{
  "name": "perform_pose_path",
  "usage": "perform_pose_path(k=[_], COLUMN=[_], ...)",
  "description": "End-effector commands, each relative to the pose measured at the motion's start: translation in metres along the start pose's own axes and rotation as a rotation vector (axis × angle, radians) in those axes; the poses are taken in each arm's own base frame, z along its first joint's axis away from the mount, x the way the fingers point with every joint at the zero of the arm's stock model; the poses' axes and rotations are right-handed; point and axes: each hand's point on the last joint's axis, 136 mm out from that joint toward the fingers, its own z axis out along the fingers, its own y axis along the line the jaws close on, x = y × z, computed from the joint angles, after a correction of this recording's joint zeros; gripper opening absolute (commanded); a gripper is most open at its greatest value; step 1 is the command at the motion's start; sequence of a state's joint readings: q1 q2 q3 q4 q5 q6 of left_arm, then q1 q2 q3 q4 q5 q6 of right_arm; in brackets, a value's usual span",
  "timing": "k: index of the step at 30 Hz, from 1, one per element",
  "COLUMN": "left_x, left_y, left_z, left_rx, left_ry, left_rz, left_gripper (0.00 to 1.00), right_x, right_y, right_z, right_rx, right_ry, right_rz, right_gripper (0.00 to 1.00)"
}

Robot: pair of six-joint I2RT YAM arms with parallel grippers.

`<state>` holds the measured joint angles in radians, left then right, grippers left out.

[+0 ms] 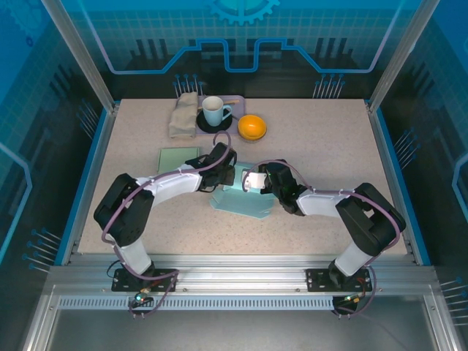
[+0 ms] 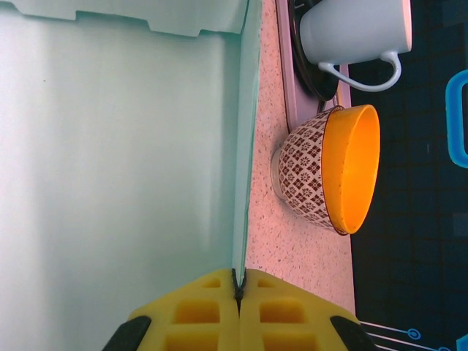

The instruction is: Fold the paper box

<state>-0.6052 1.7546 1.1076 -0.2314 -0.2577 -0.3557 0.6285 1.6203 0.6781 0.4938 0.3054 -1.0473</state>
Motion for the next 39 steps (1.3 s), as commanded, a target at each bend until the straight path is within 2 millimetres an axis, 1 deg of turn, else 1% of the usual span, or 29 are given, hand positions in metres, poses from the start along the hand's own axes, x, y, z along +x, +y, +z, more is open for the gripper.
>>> perform_pose_path(k=[1, 3, 4, 6, 8, 10, 13, 15, 17, 19, 20, 23, 25, 26, 30, 33, 36, 39], left_x=[0.006, 0.006, 0.006, 0.007, 0.009, 0.012, 0.017, 0.021, 0.024, 0.027, 0.027, 0.030, 0.030, 0.029, 0.019, 0.013, 0.011, 0.018], left_y=[0.007, 0.004, 0.007, 0.018, 0.037, 0.063, 0.089, 0.096, 0.098, 0.095, 0.090, 0.065, 0.052, 0.049, 0.044, 0.041, 0.039, 0.041], left_z=[0.016, 0.021, 0.023, 0.026, 0.028, 0.024, 0.019, 0.017, 0.017, 0.021, 0.024, 0.035, 0.035, 0.035, 0.027, 0.019, 0.011, 0.011], left_rx=[-0.010, 0.001, -0.014, -0.088, -0.220, -0.408, -0.576, -0.612, -0.616, -0.595, -0.560, -0.385, -0.302, -0.282, -0.228, -0.195, -0.172, -0.169], left_ry=[0.008, 0.002, 0.001, 0.012, 0.031, 0.053, 0.062, 0.057, 0.054, 0.059, 0.058, 0.062, 0.055, 0.051, 0.028, 0.014, 0.009, 0.020], left_rz=[0.025, 0.033, 0.035, 0.029, 0.034, 0.044, 0.070, 0.066, 0.060, 0.054, 0.047, 0.026, 0.003, -0.007, -0.040, -0.058, -0.064, -0.066], left_gripper=[0.27, 0.20, 0.16, 0.08, 0.00, 0.00, 0.00, 0.00, 0.01, 0.02, 0.04, 0.08, 0.10, 0.11, 0.20, 0.24, 0.26, 0.25], right_x=[-0.001, -0.003, -0.002, -0.001, 0.002, 0.006, 0.007, 0.006, 0.006, 0.005, 0.004, 0.002, 0.002, 0.001, 0.003, 0.003, 0.002, 0.002], right_y=[0.026, 0.027, 0.027, 0.027, 0.028, 0.026, 0.025, 0.024, 0.023, 0.023, 0.023, 0.025, 0.028, 0.029, 0.030, 0.029, 0.028, 0.027], right_z=[-0.007, -0.007, -0.007, -0.006, -0.004, -0.002, -0.001, -0.001, -0.001, -0.001, -0.001, -0.002, -0.003, -0.003, -0.004, -0.005, -0.004, -0.004], right_rx=[-0.092, -0.096, -0.094, -0.093, -0.089, -0.073, -0.065, -0.063, -0.060, -0.060, -0.060, -0.066, -0.074, -0.072, -0.070, -0.068, -0.065, -0.062], right_ry=[-0.026, -0.033, -0.030, -0.023, -0.006, 0.020, 0.026, 0.023, 0.022, 0.016, 0.014, 0.000, -0.006, -0.005, -0.001, -0.001, -0.002, -0.002], right_rz=[-0.018, -0.011, -0.008, -0.008, -0.007, -0.009, -0.006, 0.001, 0.005, 0.012, 0.016, 0.024, 0.018, 0.016, 0.014, 0.012, 0.018, 0.019], right_gripper=[0.00, 0.00, 0.00, 0.00, 0.00, 0.00, 0.00, 0.00, 0.00, 0.00, 0.00, 0.00, 0.00, 0.00, 0.00, 0.00, 0.00, 0.00])
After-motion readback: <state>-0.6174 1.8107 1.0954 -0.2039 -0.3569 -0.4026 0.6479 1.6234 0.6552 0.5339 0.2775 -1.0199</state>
